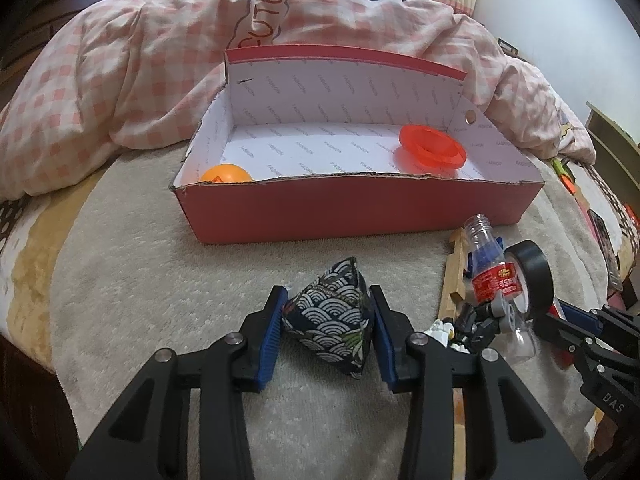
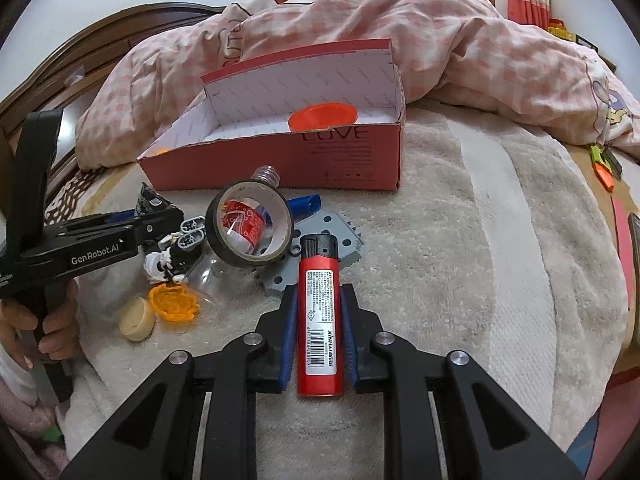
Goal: Organize objects
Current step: 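Lift and carry the pouch and lighter over the shoebox with both tools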
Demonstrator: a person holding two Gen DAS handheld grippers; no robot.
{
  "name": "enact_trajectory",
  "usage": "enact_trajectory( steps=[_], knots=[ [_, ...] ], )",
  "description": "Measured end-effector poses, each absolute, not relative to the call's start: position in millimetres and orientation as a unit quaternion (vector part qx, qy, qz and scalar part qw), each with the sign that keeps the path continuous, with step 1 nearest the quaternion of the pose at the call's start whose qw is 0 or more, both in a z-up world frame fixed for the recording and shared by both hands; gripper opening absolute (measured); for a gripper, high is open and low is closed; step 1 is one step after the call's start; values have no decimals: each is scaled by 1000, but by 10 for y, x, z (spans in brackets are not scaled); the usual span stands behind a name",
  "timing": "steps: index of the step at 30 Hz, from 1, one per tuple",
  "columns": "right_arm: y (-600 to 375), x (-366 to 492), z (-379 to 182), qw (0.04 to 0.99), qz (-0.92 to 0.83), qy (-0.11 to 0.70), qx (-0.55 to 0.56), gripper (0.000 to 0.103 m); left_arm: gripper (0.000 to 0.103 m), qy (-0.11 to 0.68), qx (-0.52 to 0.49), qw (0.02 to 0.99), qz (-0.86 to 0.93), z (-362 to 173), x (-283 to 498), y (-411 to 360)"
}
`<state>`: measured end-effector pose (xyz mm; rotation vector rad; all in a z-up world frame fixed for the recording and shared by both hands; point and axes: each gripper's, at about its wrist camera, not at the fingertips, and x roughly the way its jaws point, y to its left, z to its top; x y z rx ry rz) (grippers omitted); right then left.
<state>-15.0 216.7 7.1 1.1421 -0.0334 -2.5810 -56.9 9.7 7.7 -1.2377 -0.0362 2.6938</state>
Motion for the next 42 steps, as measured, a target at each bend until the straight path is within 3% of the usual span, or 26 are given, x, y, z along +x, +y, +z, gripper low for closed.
enact_trajectory(
  steps=[22, 42],
  knots=[
    [2062, -81, 486, 208, -909, -45, 358, 21, 39, -25, -358, 118, 926, 637, -335, 49],
    [1857, -618, 815, 232, -916, -25, 327, 21, 39, -7, -326, 111, 939, 879, -875, 98]
  ],
)
